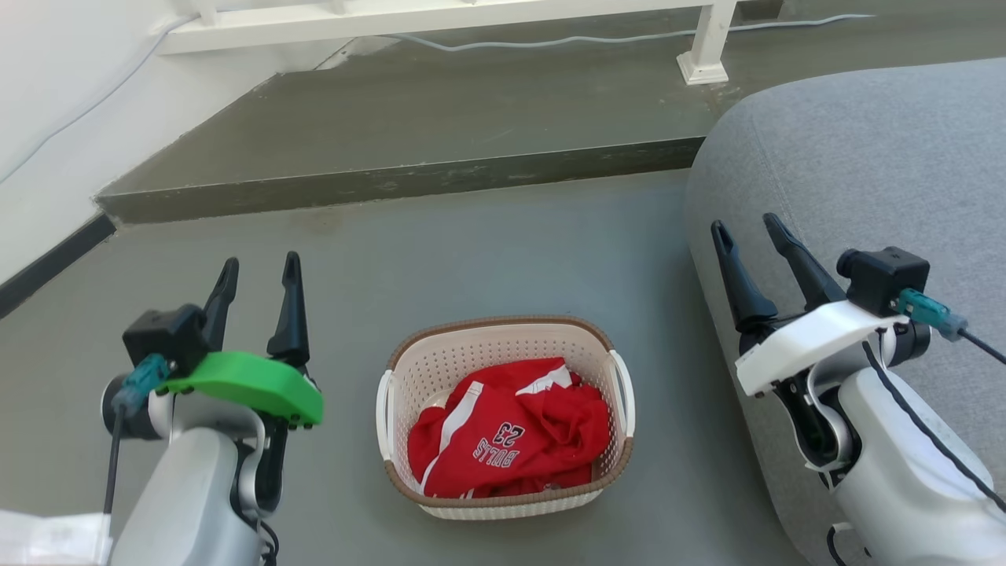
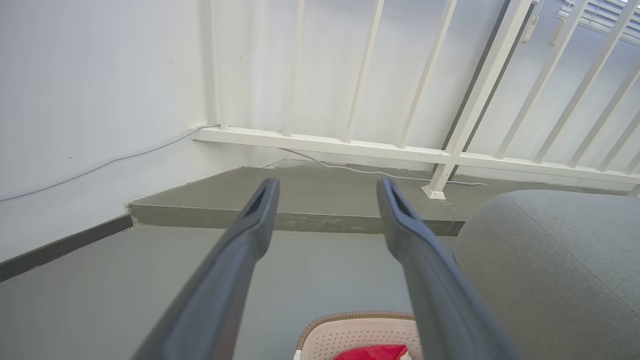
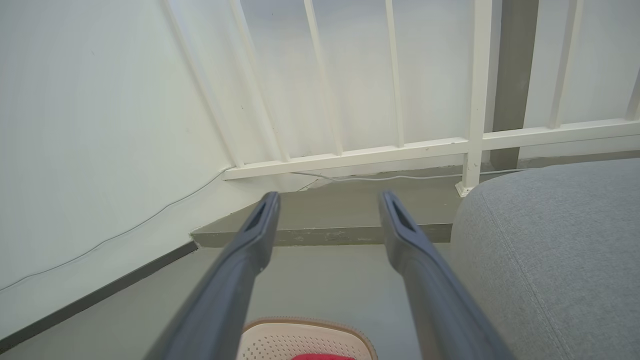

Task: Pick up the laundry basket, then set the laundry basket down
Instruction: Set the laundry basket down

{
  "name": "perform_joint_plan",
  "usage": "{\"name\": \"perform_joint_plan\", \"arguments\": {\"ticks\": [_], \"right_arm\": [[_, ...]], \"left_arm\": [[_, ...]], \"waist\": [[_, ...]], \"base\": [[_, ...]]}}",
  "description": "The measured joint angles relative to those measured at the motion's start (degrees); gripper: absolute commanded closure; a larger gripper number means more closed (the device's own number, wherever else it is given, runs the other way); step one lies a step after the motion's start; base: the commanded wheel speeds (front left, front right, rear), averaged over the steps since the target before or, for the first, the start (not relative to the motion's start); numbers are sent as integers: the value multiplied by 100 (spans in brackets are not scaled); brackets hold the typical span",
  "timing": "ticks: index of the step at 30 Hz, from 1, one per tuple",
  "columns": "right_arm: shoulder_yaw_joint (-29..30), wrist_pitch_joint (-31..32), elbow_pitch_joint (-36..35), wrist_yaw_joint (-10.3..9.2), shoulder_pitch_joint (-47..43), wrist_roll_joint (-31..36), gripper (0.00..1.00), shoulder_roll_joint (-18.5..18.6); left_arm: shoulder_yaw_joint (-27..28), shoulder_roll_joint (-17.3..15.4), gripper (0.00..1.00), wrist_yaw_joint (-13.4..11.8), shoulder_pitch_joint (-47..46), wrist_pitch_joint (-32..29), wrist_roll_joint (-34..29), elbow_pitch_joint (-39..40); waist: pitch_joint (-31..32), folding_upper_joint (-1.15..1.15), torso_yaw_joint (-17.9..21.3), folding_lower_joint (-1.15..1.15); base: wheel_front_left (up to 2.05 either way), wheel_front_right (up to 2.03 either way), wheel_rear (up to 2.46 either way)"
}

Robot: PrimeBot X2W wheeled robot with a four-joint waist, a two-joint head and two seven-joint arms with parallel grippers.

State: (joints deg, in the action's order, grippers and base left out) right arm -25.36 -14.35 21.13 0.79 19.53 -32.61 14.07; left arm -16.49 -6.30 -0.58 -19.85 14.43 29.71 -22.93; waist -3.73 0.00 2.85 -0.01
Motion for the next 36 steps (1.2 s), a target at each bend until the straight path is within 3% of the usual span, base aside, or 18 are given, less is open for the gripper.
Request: {"name": "perform_joint_plan", "arguments": {"ticks": [6, 24, 36], "right_arm": [[245, -1, -402, -81, -327, 254, 0, -91], [626, -7, -848, -80, -984, 799, 0, -151], [804, -7, -1000, 18, -1156, 909, 0, -256]], "left_arm": [[152, 36, 0, -7, 432, -1, -181, 308], [347, 176, 0, 64, 1032, 0, -682, 864], [414, 236, 0, 141, 1203, 0, -739, 953]], "waist": [[47, 0, 15, 0], [86, 0, 66, 0], [81, 0, 57, 0]], "base": [[0, 0, 0], [0, 0, 0], [0, 0, 0]]}}
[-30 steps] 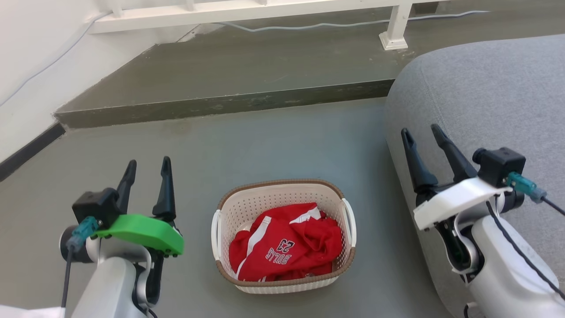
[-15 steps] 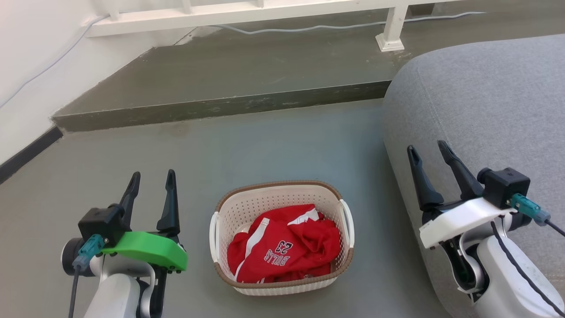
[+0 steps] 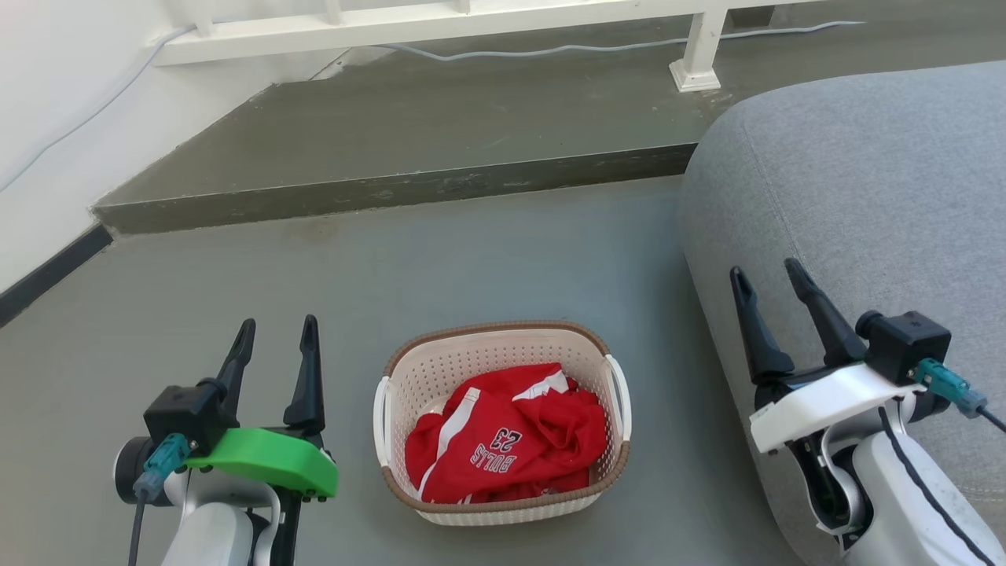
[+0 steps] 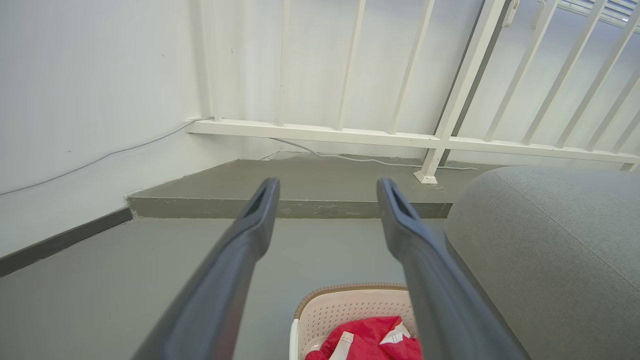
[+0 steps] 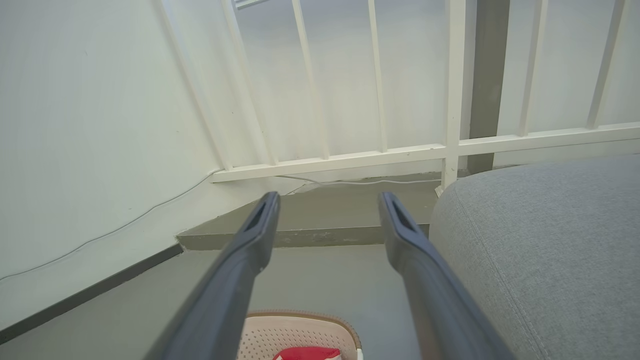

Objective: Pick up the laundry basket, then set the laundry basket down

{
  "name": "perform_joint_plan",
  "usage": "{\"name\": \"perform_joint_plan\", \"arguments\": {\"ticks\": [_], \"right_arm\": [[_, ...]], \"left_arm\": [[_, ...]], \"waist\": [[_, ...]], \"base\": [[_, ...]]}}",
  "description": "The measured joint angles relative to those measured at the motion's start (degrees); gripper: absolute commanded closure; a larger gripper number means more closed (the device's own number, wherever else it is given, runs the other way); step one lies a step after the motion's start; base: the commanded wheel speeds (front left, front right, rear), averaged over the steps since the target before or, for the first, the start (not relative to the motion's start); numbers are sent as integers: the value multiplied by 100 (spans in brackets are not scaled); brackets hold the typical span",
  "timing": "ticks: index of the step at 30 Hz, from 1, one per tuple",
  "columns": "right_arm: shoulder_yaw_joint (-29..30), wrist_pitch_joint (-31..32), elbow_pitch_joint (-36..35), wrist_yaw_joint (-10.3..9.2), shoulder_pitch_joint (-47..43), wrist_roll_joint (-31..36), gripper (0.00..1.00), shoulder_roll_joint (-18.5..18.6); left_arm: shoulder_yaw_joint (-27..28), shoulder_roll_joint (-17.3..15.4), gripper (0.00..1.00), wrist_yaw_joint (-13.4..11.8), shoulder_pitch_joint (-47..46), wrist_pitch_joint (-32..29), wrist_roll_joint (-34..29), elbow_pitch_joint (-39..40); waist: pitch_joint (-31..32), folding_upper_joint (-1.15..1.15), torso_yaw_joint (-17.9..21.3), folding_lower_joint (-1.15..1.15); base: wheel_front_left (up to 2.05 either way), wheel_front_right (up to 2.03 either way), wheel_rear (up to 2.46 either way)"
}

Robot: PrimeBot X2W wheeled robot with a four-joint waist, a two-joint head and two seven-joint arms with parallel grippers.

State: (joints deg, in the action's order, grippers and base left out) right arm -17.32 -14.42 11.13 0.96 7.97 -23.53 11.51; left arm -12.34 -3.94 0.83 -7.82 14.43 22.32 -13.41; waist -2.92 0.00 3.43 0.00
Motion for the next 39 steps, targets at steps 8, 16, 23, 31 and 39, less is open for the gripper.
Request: {"name": "perform_joint_plan", "arguments": {"ticks": [8, 16, 23, 31, 39], "right_arm": [[66, 0, -22, 56, -79, 94, 0, -76], [159, 0, -30, 154, -157, 202, 0, -112], [213, 1, 9, 198, -170, 255, 100, -221], [215, 21, 214, 203, -415, 54, 100, -332], [337, 142, 201, 205, -415, -519, 100, -400]], "left_arm": [[81, 68, 0, 19, 110, 0, -166, 59], [103, 86, 0, 25, 135, 0, -290, 89], [120, 107, 100, 134, 208, -8, -256, 55], [121, 136, 100, 134, 354, -81, -53, -185], [286, 138, 100, 158, 354, -247, 516, -234]], "waist": [[15, 0, 20, 0], [12, 0, 37, 0], [-5, 0, 37, 0], [5, 0, 25, 0], [30, 0, -8, 0]], "base": [[0, 0, 0], [0, 0, 0], [0, 0, 0], [0, 0, 0], [0, 0, 0]]}}
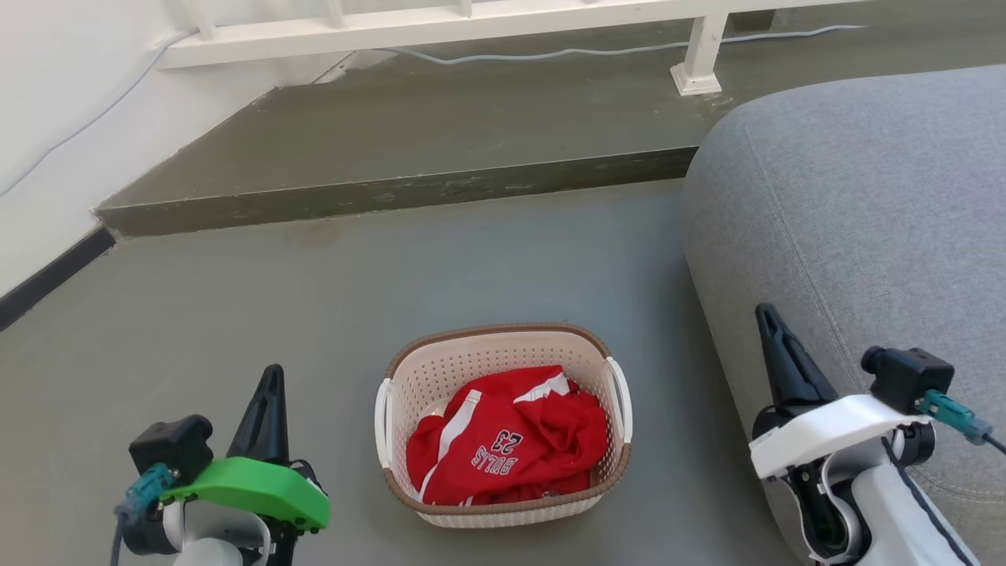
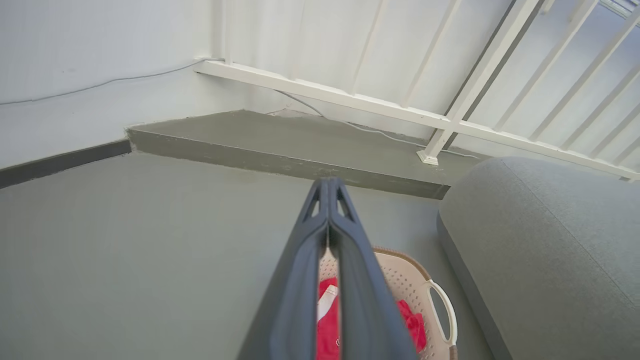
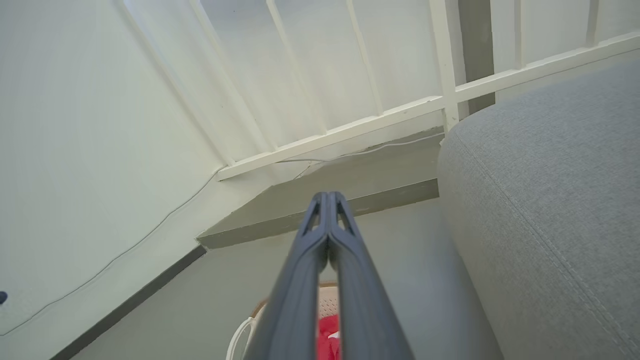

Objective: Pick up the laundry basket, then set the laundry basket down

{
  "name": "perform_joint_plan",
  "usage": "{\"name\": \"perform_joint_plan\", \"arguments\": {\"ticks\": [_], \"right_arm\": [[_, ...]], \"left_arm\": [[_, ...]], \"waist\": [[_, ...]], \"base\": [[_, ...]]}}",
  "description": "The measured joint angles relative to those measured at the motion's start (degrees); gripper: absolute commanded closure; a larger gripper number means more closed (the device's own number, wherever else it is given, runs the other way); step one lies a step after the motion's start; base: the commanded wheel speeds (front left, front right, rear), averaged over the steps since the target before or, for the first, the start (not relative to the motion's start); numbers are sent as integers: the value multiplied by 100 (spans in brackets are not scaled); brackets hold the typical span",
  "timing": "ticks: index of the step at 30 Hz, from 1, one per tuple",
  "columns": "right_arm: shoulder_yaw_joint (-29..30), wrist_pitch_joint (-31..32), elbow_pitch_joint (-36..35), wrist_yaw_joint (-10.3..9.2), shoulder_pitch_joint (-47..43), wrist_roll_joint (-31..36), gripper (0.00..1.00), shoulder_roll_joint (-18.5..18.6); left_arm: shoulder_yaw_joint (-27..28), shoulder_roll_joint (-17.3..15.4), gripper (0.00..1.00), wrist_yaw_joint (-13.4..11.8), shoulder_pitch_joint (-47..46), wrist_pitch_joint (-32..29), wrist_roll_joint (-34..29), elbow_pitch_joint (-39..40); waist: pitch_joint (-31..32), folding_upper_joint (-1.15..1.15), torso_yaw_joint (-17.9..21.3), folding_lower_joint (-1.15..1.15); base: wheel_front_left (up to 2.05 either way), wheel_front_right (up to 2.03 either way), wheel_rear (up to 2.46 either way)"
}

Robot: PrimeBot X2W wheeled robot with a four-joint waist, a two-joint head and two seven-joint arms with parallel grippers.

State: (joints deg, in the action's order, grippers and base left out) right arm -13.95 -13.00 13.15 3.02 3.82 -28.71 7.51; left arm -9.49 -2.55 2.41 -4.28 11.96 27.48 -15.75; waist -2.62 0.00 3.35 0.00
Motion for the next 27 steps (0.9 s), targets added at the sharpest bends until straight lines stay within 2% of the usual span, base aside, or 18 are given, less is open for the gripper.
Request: {"name": "perform_joint_plan", "arguments": {"ticks": [27], "right_arm": [[600, 553, 16, 102, 0, -1998, 100, -78]], "left_arm": [[399, 10, 100, 119, -1, -554, 1945, -15]], "waist": [[74, 0, -106, 0]], "base": [[0, 0, 0]]}}
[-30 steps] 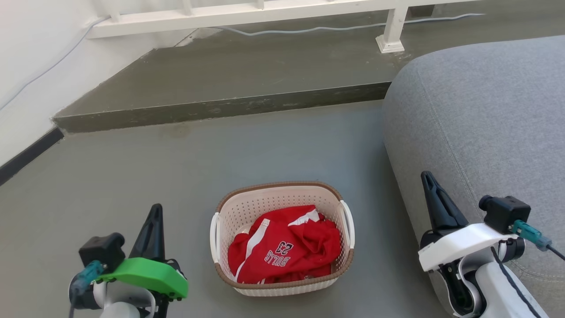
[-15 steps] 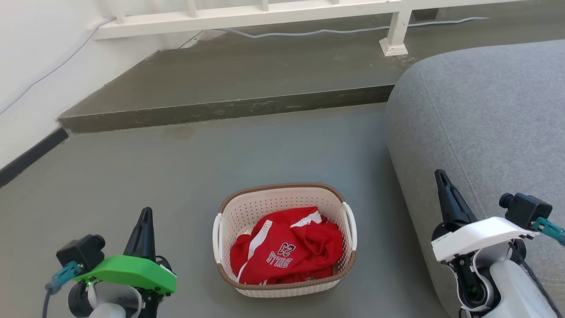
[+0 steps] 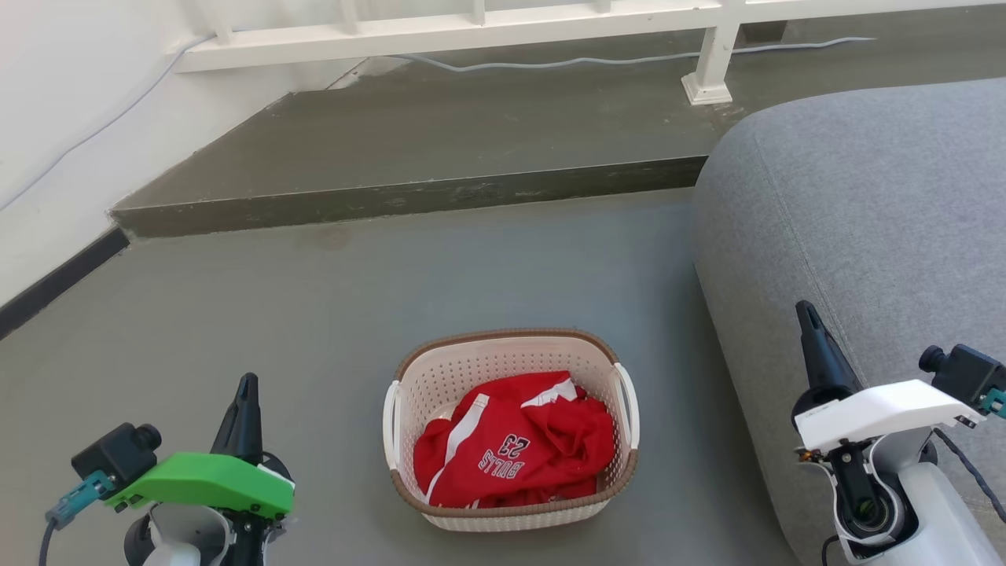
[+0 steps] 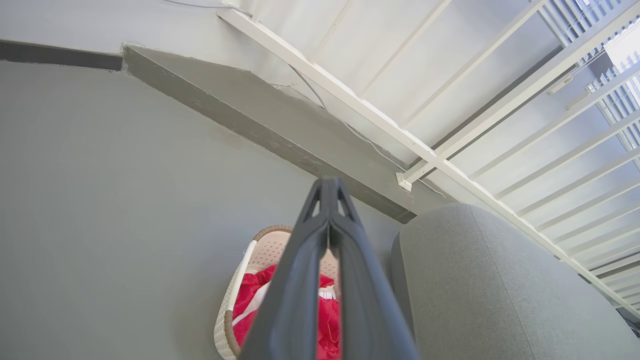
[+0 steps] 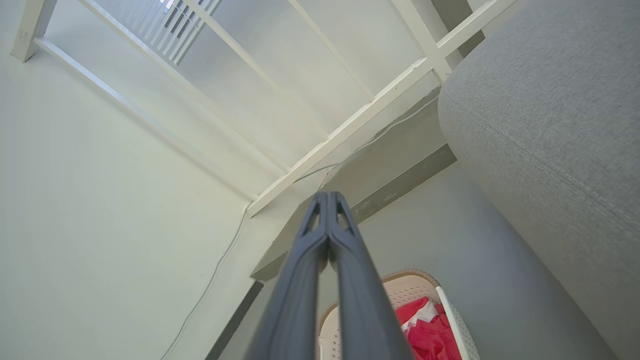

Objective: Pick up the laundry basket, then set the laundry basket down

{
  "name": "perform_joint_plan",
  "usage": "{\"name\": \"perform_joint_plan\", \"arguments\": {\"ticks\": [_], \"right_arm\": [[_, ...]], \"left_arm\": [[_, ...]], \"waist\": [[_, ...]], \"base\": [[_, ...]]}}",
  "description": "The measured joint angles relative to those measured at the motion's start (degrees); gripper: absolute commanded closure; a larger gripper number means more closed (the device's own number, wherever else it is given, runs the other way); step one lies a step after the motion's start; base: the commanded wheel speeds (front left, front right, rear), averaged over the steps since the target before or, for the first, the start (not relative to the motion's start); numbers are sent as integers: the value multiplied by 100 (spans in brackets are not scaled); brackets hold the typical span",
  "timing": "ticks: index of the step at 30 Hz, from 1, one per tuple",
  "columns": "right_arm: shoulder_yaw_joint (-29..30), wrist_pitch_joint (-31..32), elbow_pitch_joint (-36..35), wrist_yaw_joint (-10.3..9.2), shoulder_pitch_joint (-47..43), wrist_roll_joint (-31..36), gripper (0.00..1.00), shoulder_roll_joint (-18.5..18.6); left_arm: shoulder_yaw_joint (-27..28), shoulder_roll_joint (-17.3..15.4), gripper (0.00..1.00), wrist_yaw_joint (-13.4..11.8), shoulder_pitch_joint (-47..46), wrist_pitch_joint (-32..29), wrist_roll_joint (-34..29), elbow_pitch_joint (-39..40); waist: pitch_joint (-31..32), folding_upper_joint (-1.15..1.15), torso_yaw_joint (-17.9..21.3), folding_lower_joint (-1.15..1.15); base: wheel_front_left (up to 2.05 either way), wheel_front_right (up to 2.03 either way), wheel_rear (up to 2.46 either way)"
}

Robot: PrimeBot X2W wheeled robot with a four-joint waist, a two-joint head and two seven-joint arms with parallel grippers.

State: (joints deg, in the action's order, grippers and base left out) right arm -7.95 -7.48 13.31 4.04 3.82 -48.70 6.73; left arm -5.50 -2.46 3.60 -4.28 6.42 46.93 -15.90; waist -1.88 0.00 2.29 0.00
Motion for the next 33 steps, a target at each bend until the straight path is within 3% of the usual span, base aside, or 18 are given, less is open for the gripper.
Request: {"name": "perform_joint_plan", "arguments": {"ticks": [33], "right_arm": [[687, 624, 135, 151, 2, -2329, 100, -144]], "left_arm": [[541, 9, 100, 171, -1, -691, 2337, -2]], "waist": [[91, 0, -121, 0]], "base": [[0, 0, 0]]}}
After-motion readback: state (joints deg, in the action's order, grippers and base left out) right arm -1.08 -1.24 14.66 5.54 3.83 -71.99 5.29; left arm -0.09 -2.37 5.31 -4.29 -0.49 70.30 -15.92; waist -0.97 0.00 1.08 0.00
